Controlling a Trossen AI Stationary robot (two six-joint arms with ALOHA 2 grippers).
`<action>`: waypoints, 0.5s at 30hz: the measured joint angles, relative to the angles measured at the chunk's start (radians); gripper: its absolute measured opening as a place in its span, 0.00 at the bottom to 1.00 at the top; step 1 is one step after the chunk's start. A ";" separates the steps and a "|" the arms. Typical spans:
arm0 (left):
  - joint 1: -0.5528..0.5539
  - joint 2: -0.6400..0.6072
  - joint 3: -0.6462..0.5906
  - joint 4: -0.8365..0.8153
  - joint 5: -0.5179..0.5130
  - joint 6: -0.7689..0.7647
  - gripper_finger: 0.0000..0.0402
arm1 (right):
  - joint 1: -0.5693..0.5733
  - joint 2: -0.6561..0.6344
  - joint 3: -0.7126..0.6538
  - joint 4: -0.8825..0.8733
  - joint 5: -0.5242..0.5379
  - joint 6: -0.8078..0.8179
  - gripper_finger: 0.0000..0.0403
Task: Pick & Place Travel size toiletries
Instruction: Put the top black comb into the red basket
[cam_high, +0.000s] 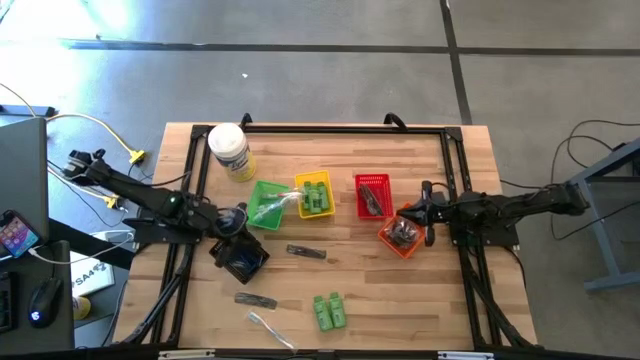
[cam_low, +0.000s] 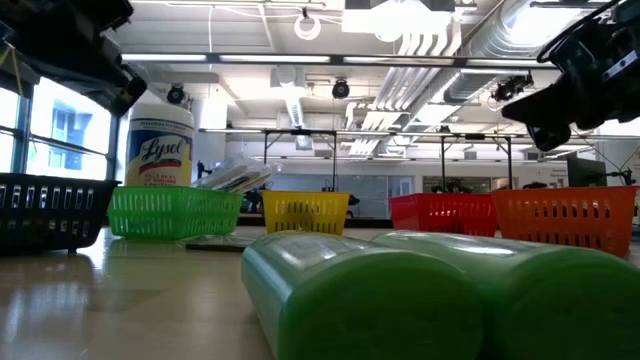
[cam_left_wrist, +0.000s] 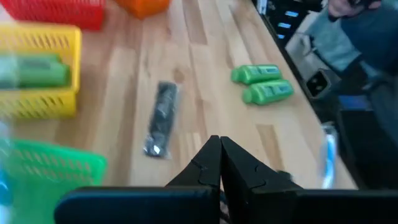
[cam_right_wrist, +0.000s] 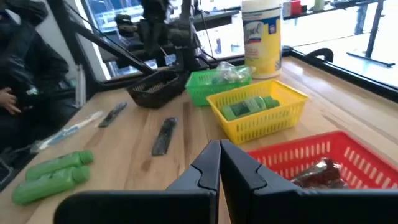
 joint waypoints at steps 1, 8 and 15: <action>-0.013 0.008 0.002 0.010 -0.013 0.040 0.00 | 0.000 0.009 0.000 0.003 0.007 0.000 0.01; -0.047 0.020 -0.006 0.016 0.007 0.238 0.00 | 0.000 0.032 0.001 0.042 0.013 0.060 0.01; -0.047 0.001 -0.007 0.001 -0.081 0.260 0.00 | 0.000 0.038 0.004 0.047 -0.014 0.118 0.01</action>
